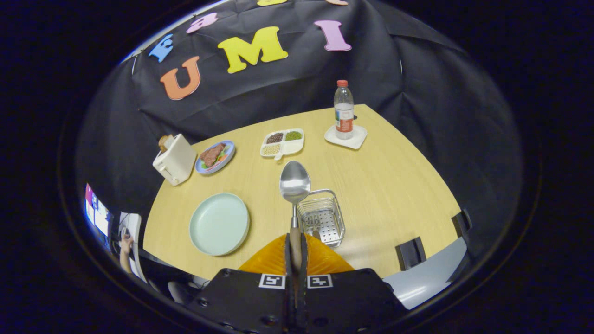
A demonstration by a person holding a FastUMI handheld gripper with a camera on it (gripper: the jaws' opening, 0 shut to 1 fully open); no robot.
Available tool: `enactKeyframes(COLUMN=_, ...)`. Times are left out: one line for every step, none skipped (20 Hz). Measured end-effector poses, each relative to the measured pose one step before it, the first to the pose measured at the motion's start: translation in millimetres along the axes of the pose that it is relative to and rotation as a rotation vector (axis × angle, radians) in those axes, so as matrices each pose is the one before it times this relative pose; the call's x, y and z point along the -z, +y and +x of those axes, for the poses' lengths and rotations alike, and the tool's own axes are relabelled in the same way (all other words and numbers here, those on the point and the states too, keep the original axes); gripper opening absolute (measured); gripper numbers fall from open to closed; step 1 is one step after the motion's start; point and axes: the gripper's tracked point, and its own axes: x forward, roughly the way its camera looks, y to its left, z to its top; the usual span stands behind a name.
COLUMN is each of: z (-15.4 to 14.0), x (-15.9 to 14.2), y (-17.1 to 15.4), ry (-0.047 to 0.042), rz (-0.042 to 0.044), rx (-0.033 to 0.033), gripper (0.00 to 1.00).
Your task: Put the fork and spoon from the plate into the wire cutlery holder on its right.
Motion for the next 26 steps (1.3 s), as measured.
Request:
enactKeyframes(z=1.33, x=0.83, y=-3.91, ry=0.00146, rz=0.00134, rx=0.00115, gripper=0.02)
enactKeyframes(z=1.70, x=0.08, y=-2.62, ry=0.00505, rz=0.00435, rx=-0.00342, gripper=0.02)
enactKeyframes(z=1.12, x=-0.18, y=-1.34, ry=0.00235, rz=0.00467, rx=-0.00345, gripper=0.02)
enactKeyframes(z=0.70, x=0.54, y=-2.41, ry=0.00374, rz=0.00157, rx=0.00135, gripper=0.03)
enactKeyframes(z=0.94, x=-0.50, y=-0.79, ry=0.00225, rz=0.00273, rx=-0.00211, gripper=0.03)
enactKeyframes(z=-0.08, x=-1.66, y=-1.28, ry=0.00166, rz=0.00299, rx=0.00095, gripper=0.03)
enactKeyframes(z=0.31, x=0.86, y=-2.68, ry=0.00155, rz=0.00288, rx=0.00413, gripper=0.04)
enactKeyframes(z=0.73, x=-2.18, y=-1.48, ry=-0.00154, rz=0.00542, rx=-0.00147, gripper=0.05)
enactKeyframes(z=1.70, x=1.08, y=0.18, ry=0.00305, rz=0.00059, rx=-0.00202, gripper=0.05)
enactKeyframes(z=0.03, x=-0.20, y=-0.06, ry=-0.00152, rz=-0.00272, rx=-0.00302, gripper=0.05)
enactKeyframes(z=0.66, x=-0.41, y=-0.72, ry=-0.00263, rz=-0.00262, rx=0.00106, gripper=0.05)
enactKeyframes(z=-0.40, x=-1.28, y=-0.52, ry=0.00033, rz=-0.00029, rx=-0.00037, gripper=0.06)
enactKeyframes(z=-0.18, x=0.42, y=1.47, ry=-0.00094, rz=0.00251, rx=-0.00420, gripper=0.06)
enactKeyframes(z=0.75, x=-2.98, y=-0.11, ry=-0.00370, rz=-0.00115, rx=0.00133, gripper=0.08)
enactKeyframes(z=0.74, x=0.34, y=-1.42, ry=-0.00499, rz=0.00190, rx=-0.00291, gripper=0.05)
enactKeyframes(z=-2.35, x=-0.80, y=0.75, ry=-0.00240, rz=0.00266, rx=-0.00070, gripper=0.02)
enactKeyframes(z=0.11, x=1.46, y=2.04, ry=-0.00097, rz=-0.00041, rx=0.00146, gripper=0.02)
enactKeyframes(z=1.08, x=0.38, y=-0.58, ry=-0.00128, rz=-0.00078, rx=-0.00013, gripper=0.11)
enactKeyframes(z=-1.63, x=0.24, y=1.39, ry=-0.00228, rz=0.00153, rx=-0.00349, gripper=0.12)
enactKeyframes(z=-1.60, x=-0.45, y=1.02, ry=-0.00314, rz=0.00219, rx=0.00063, gripper=0.14)
enactKeyframes(z=0.38, x=-0.94, y=-1.07, ry=-0.00554, rz=0.00051, rx=0.00295, gripper=0.17)
enactKeyframes(z=-1.67, x=-1.29, y=0.95, ry=-0.00704, rz=-0.00081, rx=0.00076, gripper=0.24)
enactKeyframes(z=-2.70, x=0.07, y=0.58, ry=-0.00830, rz=-0.00486, rx=0.00710, gripper=0.28)
enactKeyframes(z=-2.79, x=-2.84, y=-0.44, ry=-0.01708, rz=-0.00499, rx=0.01198, gripper=0.35)
enactKeyframes(z=-3.65, x=-3.48, y=0.69, ry=-0.01934, rz=-0.00594, rx=0.00997, gripper=0.39)
enactKeyframes(z=-4.19, x=-2.37, y=2.22, ry=-0.01688, rz=-0.00485, rx=0.00397, gripper=0.42)
